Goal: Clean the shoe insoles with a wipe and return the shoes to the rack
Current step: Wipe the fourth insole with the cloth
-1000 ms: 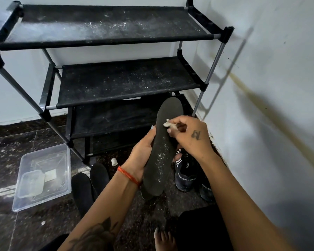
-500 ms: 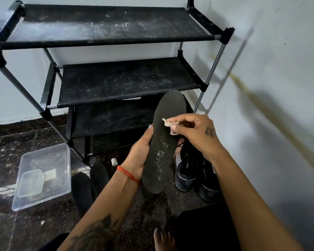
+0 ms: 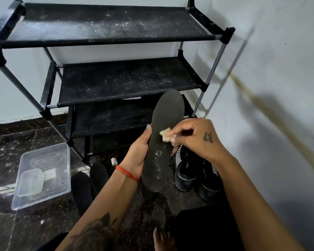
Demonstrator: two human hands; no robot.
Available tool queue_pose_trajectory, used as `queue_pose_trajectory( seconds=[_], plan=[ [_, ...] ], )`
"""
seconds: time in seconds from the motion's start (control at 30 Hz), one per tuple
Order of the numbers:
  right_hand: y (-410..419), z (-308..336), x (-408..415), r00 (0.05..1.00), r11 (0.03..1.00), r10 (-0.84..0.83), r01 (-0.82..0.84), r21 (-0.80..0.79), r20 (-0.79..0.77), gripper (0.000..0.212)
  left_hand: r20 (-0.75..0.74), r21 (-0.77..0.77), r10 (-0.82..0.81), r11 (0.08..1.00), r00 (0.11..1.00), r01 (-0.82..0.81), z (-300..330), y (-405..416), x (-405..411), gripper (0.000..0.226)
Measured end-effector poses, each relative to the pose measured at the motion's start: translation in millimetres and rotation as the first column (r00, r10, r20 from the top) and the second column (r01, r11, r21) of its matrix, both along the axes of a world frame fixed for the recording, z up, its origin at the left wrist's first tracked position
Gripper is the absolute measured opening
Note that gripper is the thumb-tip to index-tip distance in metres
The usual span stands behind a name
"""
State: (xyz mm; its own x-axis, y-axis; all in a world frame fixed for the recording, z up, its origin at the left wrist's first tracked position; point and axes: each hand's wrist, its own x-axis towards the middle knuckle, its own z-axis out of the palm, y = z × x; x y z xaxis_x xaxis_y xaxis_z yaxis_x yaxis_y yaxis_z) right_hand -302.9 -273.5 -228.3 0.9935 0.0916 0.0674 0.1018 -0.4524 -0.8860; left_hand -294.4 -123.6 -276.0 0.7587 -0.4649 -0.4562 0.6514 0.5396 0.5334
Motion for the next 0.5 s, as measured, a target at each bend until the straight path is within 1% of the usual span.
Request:
queue_pose_trajectory(
  seconds=[0.03,0.07,0.1,0.2,0.23,0.3,0.4,0.43,0.47,0.5],
  plan=[
    [-2.5,-3.3,1.2,0.995,0.996,-0.092,0.091,0.013,0.042,0.020,0.001,-0.007,0.014,1.000,1.000,-0.014,-0.2,0.1,0.4,0.053],
    [-3.2,-6.5,2.7,0.987,0.989,-0.147,0.147,0.002,0.068,0.019,0.000,-0.005,0.023,1.000,1.000,-0.023,-0.1,-0.1,0.4,0.052],
    [-2.2,-10.3,4.1,0.985,0.986,-0.158,0.161,-0.031,0.076,0.019,0.001,0.005,0.021,1.000,1.000,-0.021,-1.5,-0.4,0.5,0.052],
    [6.5,-18.2,4.8,0.994,0.971,-0.080,0.095,-0.218,0.076,0.020,0.012,0.026,-0.002,1.000,1.000,0.001,-2.8,-1.5,-1.7,0.054],
    [9.0,-17.6,4.8,0.996,0.966,-0.049,0.065,-0.252,0.071,0.021,0.014,0.018,-0.005,1.000,1.000,0.004,-3.4,-1.6,-1.5,0.055],
    [11.7,-11.9,2.2,0.999,0.975,0.052,-0.049,-0.215,0.008,0.020,0.008,-0.002,-0.012,1.000,1.000,0.012,-2.6,-1.2,-1.5,0.057],
    [3.8,-0.1,-3.7,0.965,0.957,0.205,-0.232,-0.174,-0.161,0.019,-0.002,-0.006,-0.020,1.000,1.000,0.020,-3.1,-2.1,-1.8,0.057],
    [-0.6,2.6,-5.4,0.958,0.951,0.208,-0.245,-0.189,-0.198,0.020,0.003,0.003,-0.017,1.000,1.000,0.017,-3.3,-2.4,-1.8,0.056],
    [-4.4,5.0,-6.8,0.964,0.955,0.175,-0.216,-0.202,-0.200,0.023,0.015,0.015,-0.008,1.000,1.000,0.008,-3.5,-2.7,-1.5,0.055],
    [-7.6,6.2,-7.2,0.981,0.971,0.107,-0.139,-0.196,-0.165,0.025,0.034,0.019,0.008,1.000,0.999,-0.009,-4.1,-2.5,-0.8,0.053]
  ],
)
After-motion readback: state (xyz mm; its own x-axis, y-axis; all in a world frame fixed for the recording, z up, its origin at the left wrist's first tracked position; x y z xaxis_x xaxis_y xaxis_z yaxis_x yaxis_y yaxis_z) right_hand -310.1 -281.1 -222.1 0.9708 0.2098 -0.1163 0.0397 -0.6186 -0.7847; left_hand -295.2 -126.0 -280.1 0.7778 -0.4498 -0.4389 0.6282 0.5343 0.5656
